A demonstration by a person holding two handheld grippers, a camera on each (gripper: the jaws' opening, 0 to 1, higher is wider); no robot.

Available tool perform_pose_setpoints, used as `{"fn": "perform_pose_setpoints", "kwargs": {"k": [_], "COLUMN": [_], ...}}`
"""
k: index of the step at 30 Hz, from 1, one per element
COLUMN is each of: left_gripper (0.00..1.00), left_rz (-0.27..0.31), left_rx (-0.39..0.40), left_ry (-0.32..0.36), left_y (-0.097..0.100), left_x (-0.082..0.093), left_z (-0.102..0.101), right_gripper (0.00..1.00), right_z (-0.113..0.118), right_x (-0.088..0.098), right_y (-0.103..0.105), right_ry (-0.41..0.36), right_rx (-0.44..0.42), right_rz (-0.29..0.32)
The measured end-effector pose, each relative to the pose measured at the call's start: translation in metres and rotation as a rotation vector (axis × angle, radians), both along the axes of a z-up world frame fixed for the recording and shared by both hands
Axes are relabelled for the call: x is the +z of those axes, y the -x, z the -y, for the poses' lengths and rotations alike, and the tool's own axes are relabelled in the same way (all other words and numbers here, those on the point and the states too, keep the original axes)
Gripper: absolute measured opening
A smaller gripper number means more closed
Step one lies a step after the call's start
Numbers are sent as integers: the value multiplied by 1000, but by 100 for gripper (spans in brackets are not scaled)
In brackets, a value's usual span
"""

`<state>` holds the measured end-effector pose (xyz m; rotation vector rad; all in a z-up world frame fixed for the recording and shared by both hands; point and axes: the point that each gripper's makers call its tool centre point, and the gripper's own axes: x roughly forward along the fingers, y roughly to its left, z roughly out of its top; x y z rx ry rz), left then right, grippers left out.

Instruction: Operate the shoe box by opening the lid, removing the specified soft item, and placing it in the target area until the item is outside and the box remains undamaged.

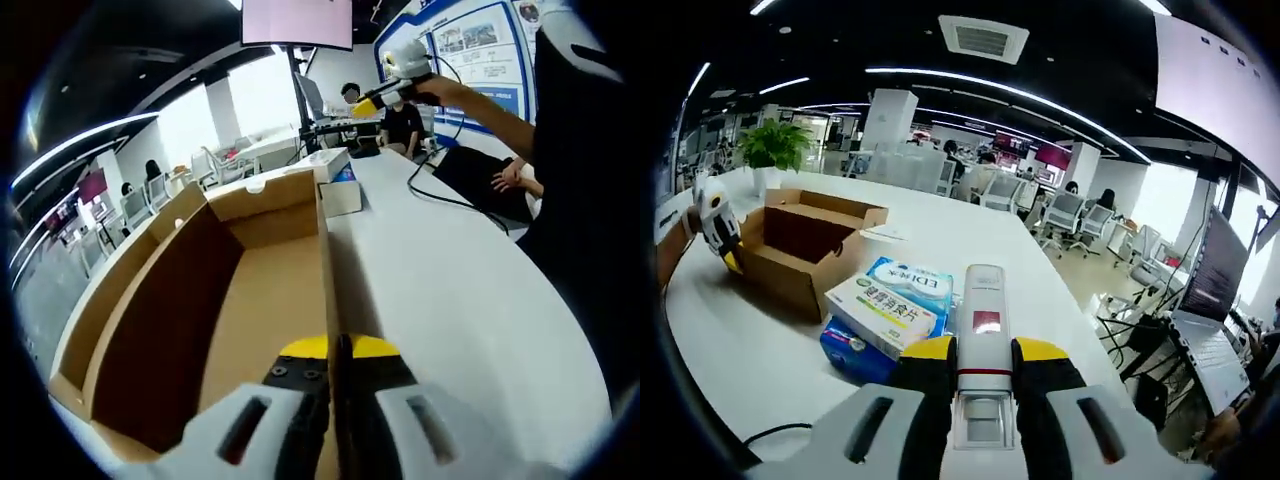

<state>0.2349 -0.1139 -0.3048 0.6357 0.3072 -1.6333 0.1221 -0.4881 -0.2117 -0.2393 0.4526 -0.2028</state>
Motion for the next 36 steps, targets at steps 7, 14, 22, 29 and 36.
{"fn": "perform_pose_setpoints", "kwargs": {"k": [7,14,22,29,36], "left_gripper": [3,3,3,3,3], "left_rz": [-3,-6,-7,-7,-5], "left_rx": [3,4,4,3,2], "left_ry": [-2,-2,-1,0,0], "left_y": [0,0,0,0,2], "left_x": [0,0,0,0,0], "left_z": [0,1,0,0,0], "right_gripper": [21,21,21,21,21], "right_z": [21,32,28,21,19], "right_x": [-40,-60,-91,-109,-120], "right_y": [1,1,-5,-9,-8], "right_ry": [-28,-51,-85,-105,-118], "right_rx": [-33,-39,-20,-7,-6], "right_rz": [-59,-88,-130,-161,-181]}}
